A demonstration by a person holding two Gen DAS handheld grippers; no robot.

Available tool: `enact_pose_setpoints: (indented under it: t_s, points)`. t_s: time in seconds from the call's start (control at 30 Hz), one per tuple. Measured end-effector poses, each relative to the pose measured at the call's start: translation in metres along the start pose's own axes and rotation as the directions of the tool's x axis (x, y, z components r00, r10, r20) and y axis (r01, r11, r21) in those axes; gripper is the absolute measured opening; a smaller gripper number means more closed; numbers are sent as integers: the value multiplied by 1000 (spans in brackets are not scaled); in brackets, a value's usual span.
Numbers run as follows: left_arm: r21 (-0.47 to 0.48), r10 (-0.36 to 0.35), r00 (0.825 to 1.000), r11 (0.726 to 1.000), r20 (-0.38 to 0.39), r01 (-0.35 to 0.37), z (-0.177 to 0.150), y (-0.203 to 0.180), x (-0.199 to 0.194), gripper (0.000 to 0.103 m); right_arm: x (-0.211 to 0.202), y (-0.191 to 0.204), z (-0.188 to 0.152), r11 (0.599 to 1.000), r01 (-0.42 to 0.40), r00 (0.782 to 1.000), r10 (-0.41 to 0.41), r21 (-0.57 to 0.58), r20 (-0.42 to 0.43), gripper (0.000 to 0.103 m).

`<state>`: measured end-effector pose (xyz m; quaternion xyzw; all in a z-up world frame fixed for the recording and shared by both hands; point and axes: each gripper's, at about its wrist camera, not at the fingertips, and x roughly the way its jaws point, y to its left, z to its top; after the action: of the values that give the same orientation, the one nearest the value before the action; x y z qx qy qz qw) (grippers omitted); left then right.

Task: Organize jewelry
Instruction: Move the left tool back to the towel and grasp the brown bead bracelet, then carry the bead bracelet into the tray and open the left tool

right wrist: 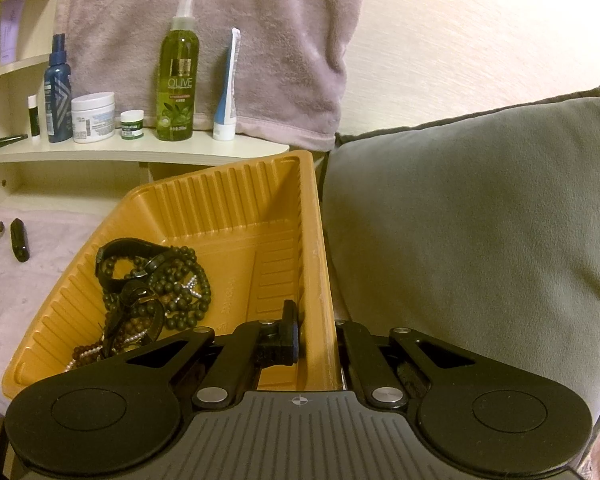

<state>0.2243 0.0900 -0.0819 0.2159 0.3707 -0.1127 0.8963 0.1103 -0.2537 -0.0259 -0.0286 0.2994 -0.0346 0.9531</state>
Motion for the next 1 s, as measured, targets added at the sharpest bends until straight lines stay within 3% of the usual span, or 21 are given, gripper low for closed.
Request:
enact_pose_setpoints:
  t_s: [0.63, 1.0]
  points:
    - [-155, 3, 996, 988, 90, 11, 24, 0, -51, 6, -4, -2, -1, 1000, -12, 1000, 12, 6, 15, 3]
    - [-131, -45, 983, 989, 179, 69, 58, -23, -79, 6, -6, -1, 0, 1000, -16, 1000, 16, 9, 22, 3]
